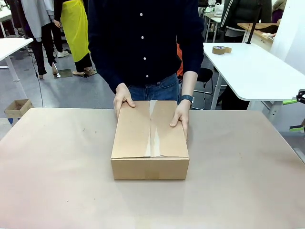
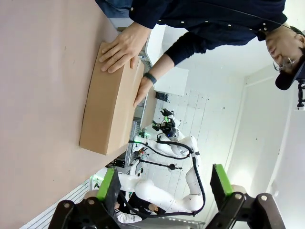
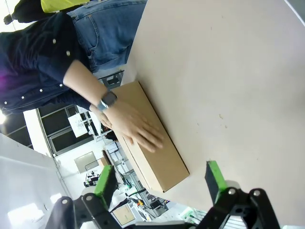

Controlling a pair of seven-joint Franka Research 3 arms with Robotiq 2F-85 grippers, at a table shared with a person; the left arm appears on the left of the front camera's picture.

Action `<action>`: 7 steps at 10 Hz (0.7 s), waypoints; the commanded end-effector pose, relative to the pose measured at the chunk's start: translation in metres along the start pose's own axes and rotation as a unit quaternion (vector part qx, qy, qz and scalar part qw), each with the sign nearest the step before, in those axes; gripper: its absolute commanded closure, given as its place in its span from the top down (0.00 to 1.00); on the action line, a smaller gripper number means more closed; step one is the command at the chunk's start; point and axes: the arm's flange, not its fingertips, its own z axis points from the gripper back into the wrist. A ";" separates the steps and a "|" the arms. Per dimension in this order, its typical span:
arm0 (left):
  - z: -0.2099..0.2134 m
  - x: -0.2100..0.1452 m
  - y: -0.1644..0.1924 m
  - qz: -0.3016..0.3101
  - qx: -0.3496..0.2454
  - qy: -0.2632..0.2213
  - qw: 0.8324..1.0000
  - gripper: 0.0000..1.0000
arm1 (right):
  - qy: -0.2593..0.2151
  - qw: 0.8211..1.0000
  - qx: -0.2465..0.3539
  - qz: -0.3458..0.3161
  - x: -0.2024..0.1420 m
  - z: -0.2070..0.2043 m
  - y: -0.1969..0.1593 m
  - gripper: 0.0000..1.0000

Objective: Pack the gift set into the box.
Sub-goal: Press and hold the closed box until the human finishes sealing it.

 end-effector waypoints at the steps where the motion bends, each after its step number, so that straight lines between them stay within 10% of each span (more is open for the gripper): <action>1: 0.000 -0.004 0.000 -0.002 0.003 -0.002 1.000 1.00 | 0.004 1.000 -0.003 0.004 0.000 0.003 0.000 1.00; 4: 0.000 0.000 0.000 0.000 0.000 0.000 1.000 1.00 | 0.000 1.000 0.000 0.000 0.000 0.000 0.000 1.00; 7: -0.092 -0.018 -0.031 -0.203 0.016 0.101 0.974 1.00 | 0.063 0.929 0.019 0.364 -0.056 -0.128 0.105 1.00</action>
